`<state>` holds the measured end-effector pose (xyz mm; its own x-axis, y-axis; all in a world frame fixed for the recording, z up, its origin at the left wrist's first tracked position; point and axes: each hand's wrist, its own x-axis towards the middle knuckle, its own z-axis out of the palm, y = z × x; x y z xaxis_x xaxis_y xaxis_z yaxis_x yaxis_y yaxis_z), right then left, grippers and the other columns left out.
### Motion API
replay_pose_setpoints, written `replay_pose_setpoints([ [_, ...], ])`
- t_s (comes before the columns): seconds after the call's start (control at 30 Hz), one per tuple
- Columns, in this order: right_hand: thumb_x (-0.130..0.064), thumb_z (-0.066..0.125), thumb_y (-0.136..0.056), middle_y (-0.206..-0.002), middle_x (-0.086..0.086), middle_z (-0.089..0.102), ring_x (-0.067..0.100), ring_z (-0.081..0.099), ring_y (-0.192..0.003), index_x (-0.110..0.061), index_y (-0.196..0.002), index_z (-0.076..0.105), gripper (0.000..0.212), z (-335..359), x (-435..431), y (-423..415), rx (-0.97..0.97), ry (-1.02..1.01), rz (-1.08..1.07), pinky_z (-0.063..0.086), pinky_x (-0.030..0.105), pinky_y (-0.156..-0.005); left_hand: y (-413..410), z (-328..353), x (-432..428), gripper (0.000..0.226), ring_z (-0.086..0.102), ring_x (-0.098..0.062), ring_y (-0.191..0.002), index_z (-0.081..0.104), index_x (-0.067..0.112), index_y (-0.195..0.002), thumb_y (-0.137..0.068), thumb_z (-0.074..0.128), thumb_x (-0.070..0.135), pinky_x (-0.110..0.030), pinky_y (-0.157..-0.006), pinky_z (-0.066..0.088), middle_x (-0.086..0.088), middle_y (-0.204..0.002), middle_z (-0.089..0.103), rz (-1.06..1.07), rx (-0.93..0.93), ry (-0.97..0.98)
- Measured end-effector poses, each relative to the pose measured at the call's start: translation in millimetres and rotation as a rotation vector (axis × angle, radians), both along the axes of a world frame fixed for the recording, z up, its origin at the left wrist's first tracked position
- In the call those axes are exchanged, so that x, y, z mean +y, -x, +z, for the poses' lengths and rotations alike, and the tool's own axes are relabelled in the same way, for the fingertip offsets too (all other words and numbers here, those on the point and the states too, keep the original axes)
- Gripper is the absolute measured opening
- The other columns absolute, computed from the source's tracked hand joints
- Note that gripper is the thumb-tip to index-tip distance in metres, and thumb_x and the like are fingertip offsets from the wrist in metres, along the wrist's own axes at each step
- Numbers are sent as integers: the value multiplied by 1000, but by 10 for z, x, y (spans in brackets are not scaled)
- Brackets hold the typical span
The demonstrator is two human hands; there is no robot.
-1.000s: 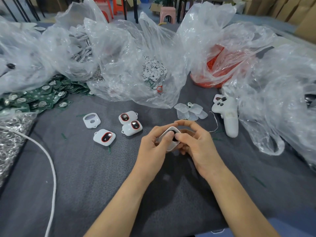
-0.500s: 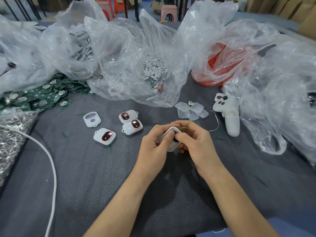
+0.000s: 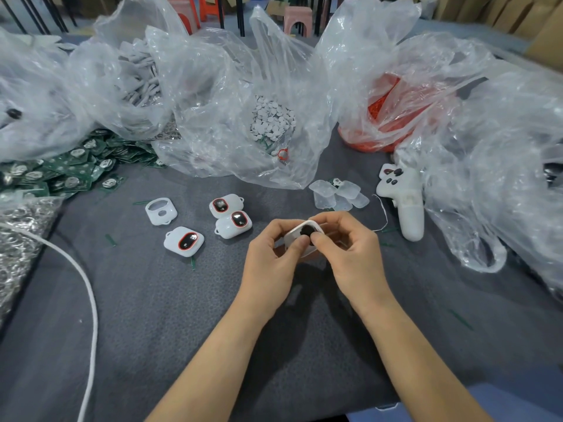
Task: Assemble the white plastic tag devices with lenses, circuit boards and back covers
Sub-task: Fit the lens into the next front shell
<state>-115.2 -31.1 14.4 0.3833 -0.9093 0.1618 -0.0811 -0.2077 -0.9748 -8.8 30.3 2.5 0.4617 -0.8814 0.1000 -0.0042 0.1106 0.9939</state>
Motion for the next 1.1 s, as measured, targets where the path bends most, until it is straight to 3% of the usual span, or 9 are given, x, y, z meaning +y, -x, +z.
replay_pose_setpoints([
  [0.17,-2,66,-84,-84,-2,71,13,65,-80,-18,-90,70,17,1,4,2,3,9,-6,52,19,-73,-4,9,-3,16,68,-20,-93,67,6,-102,-90,60,-1,-16,-72,52,-8,-96,71,-19,55,31],
  [0.27,-2,66,-84,-86,-1,72,13,67,-82,-17,-92,69,17,1,2,12,-17,-13,6,55,24,-76,-1,-7,-12,15,69,-25,-95,66,4,-104,-91,59,0,-23,-76,56,-13,-100,70,-34,116,49],
  [0.37,1,66,-83,-87,7,72,19,68,-84,-14,-95,69,19,4,-10,17,-108,-120,27,56,26,-77,8,-8,-21,17,68,-27,-99,65,3,-106,-91,57,-1,-28,-78,57,-14,-102,70,-52,195,62],
  [0.47,6,63,-82,-87,14,70,23,66,-83,-10,-94,67,21,13,-23,9,-226,-254,28,54,27,-75,17,2,-11,22,69,-18,-94,66,6,-106,-90,56,-6,-24,-77,56,-6,-98,71,-108,255,72],
  [0.67,8,59,-83,-86,14,68,25,65,-80,-9,-92,66,21,6,-27,11,-233,-291,31,53,39,-75,26,8,-1,27,67,-16,-87,69,17,-104,-87,63,-3,-23,-73,56,-4,-97,71,-82,133,43],
  [0.83,8,56,-85,-82,11,69,23,65,-76,-11,-89,66,22,-4,-42,12,-238,-309,52,54,30,-62,26,0,-1,24,67,-11,-83,69,14,-101,-87,62,-5,-22,-71,56,0,-90,71,-86,146,48],
  [0.97,6,56,-86,-83,14,69,27,66,-77,-11,-90,66,20,-21,-52,15,-206,-298,75,55,32,-61,14,-45,-7,21,67,-20,-87,68,13,-101,-87,64,-2,-36,-76,59,-5,-93,70,-44,71,29],
  [1.1,5,57,-86,-89,20,68,31,65,-84,-9,-91,67,18,-30,-71,38,-198,-322,116,55,41,-73,13,-51,3,19,67,-27,-93,66,12,-100,-87,63,-2,-49,-84,57,-6,-96,70,-23,20,37],
])
